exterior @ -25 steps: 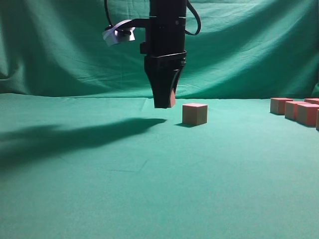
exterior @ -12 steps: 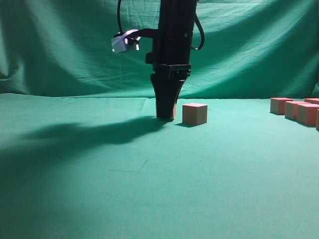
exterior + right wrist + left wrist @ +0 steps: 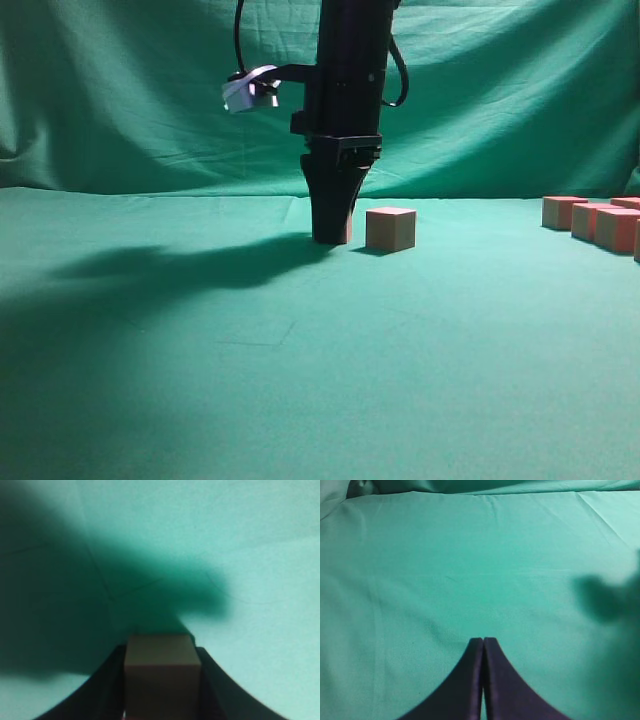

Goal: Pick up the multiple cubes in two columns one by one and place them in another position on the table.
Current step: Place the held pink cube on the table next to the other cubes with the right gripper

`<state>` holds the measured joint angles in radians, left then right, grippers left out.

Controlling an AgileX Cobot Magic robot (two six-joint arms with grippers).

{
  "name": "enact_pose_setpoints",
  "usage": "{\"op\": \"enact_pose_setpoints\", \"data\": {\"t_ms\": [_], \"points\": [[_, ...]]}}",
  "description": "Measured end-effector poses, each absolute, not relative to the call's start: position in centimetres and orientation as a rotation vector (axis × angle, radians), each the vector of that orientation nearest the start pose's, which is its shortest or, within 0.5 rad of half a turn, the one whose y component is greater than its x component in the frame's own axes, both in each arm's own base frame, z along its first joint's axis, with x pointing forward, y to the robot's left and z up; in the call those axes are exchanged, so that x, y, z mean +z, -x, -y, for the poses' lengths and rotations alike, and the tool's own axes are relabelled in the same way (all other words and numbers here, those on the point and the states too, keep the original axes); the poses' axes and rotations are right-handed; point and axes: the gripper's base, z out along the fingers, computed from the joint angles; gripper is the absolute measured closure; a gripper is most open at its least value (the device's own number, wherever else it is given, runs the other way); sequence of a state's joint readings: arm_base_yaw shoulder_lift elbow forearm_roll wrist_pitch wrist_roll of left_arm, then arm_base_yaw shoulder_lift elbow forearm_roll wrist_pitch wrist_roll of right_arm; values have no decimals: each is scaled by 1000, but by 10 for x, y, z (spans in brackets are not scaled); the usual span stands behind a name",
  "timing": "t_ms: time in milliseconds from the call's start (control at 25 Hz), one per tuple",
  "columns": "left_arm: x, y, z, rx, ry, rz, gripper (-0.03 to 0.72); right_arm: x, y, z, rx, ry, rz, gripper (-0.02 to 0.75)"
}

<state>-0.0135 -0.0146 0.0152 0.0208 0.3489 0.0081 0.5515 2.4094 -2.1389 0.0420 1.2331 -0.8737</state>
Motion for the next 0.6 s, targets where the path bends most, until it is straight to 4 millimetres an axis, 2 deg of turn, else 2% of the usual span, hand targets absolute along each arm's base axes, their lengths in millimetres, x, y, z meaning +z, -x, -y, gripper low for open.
{"op": "enact_pose_setpoints", "data": {"t_ms": [600], "points": [[177,-53,0,17,-33,-1833,688,168,-426,-266,14,1932,-2256,475]]}}
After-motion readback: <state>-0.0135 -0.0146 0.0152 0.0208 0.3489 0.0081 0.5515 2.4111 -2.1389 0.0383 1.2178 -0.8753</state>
